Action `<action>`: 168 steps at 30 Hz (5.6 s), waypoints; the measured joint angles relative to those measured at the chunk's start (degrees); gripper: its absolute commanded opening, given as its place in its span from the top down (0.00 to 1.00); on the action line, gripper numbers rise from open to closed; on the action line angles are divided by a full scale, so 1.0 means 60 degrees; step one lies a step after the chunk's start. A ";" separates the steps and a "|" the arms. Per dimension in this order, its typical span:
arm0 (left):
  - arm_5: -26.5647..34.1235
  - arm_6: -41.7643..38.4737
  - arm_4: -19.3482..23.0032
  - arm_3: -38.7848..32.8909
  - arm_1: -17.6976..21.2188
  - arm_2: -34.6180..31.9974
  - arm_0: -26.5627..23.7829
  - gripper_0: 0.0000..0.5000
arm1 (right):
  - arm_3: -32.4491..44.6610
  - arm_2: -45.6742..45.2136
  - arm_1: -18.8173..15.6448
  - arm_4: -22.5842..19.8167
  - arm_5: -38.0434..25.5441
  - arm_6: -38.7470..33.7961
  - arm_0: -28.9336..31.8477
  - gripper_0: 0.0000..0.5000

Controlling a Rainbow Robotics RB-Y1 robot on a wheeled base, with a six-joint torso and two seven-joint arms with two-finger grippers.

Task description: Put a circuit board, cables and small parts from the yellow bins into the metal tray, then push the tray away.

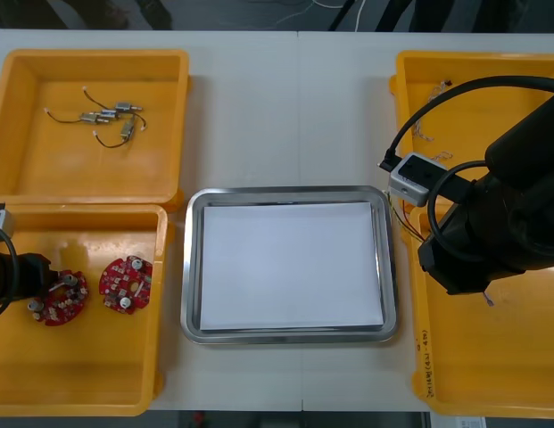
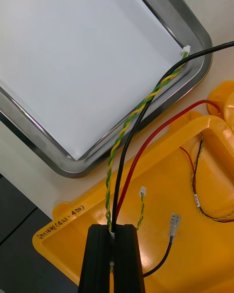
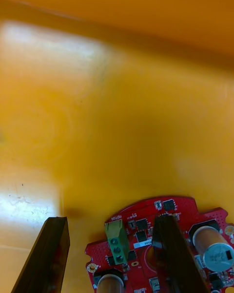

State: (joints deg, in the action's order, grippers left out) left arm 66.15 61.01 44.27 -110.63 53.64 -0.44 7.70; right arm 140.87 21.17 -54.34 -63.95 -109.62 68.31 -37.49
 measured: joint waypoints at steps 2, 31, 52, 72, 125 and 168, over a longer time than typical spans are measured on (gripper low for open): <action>-0.0009 0.0000 -0.0010 0.0000 0.0000 0.0016 0.0040 0.00 | 0.0000 0.0000 0.0000 0.0000 -0.0001 0.0000 0.0000 1.00; -0.0327 0.0004 -0.0033 0.0013 -0.0005 0.0019 0.0287 1.00 | 0.0000 0.0000 0.0000 0.0000 -0.0023 0.0000 -0.0001 1.00; 0.3267 0.0007 0.1537 -0.0733 0.0281 -0.1243 -0.0763 1.00 | 0.0000 0.0000 0.0000 0.0000 -0.0026 0.0000 -0.0002 1.00; 0.5571 0.0007 0.2644 -0.1742 0.0550 -0.0384 -0.3940 1.00 | 0.0000 0.0001 0.0000 0.0000 -0.0027 0.0000 -0.0004 1.00; 0.3414 -0.4383 -0.1539 -0.1996 -0.1605 0.9012 -0.8125 1.00 | 0.0000 0.0003 0.0000 0.0001 -0.0029 0.0000 -0.0007 1.00; 0.2664 -0.5203 -0.1584 -0.1466 -0.1604 0.9163 -0.8126 0.00 | 0.0000 0.0003 0.0009 -0.0002 -0.0029 0.0000 -0.0007 1.00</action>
State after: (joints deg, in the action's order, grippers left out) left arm 82.13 29.79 34.77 -119.42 44.02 54.54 -41.05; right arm 140.87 21.19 -54.29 -63.96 -109.80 68.31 -37.53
